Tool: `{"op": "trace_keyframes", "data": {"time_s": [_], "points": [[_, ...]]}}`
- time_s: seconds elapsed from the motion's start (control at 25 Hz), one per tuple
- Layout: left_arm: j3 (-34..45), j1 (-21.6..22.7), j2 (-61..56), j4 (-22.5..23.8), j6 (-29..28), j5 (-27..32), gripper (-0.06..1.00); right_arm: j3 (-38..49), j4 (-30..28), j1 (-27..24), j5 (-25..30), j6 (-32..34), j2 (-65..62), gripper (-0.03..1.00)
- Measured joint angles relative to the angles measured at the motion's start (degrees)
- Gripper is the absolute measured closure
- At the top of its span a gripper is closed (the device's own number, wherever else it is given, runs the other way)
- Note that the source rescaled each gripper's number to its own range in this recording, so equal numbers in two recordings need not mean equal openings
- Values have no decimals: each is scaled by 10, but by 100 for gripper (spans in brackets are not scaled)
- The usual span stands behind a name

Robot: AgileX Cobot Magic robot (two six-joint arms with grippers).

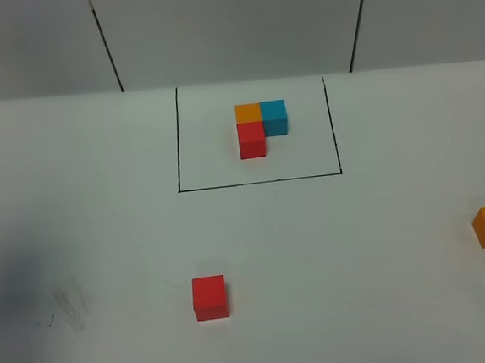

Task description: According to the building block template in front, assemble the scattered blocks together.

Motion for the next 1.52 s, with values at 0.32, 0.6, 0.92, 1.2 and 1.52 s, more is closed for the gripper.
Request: {"op": "trace_keyframes", "data": {"time_s": [0.32, 0.6, 0.92, 1.2, 1.52], "points": [[0, 0, -50, 23, 0, 49, 94, 0, 0, 0, 0, 0, 0, 97], [0, 0, -96, 23, 0, 59, 94, 0, 0, 0, 0, 0, 0, 97], [0, 0, -158, 23, 0, 60, 94, 0, 0, 0, 0, 0, 0, 97], [50, 0, -223, 23, -1, 60, 94, 0, 0, 0, 0, 0, 0, 97], [111, 0, -291, 25, -1, 60, 94, 0, 0, 0, 0, 0, 0, 97]]}}
